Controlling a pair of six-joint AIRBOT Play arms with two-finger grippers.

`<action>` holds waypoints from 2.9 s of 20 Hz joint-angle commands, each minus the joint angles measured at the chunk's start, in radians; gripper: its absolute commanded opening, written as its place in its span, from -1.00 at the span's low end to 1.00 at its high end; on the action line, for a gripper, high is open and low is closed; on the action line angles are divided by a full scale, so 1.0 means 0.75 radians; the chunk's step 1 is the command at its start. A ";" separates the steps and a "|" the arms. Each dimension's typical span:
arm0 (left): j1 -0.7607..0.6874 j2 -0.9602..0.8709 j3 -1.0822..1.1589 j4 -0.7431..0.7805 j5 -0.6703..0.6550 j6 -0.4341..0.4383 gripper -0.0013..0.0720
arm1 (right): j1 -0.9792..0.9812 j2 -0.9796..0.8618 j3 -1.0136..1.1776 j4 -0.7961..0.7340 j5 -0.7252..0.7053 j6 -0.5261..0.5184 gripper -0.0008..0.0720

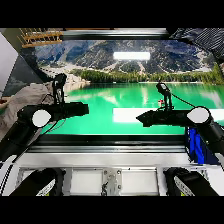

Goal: Fold the clothes and pants, and hang the long-sleeved shirts on hangers.

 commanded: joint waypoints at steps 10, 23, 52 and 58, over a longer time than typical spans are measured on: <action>-0.001 -0.138 -0.003 0.000 0.025 0.001 -0.95 | 0.001 -0.007 -0.006 0.006 -0.002 0.001 -0.91; 0.777 -0.290 0.418 0.488 -0.145 0.055 0.97 | 0.001 -0.007 -0.006 0.006 -0.002 0.001 -0.91; 0.279 -0.512 0.424 0.191 0.081 0.377 -0.95 | 0.001 -0.019 -0.006 0.011 -0.108 0.001 -0.91; -0.212 -0.759 0.768 0.211 -0.005 0.449 -0.95 | -0.057 0.003 0.032 -0.141 -0.014 -0.071 -0.92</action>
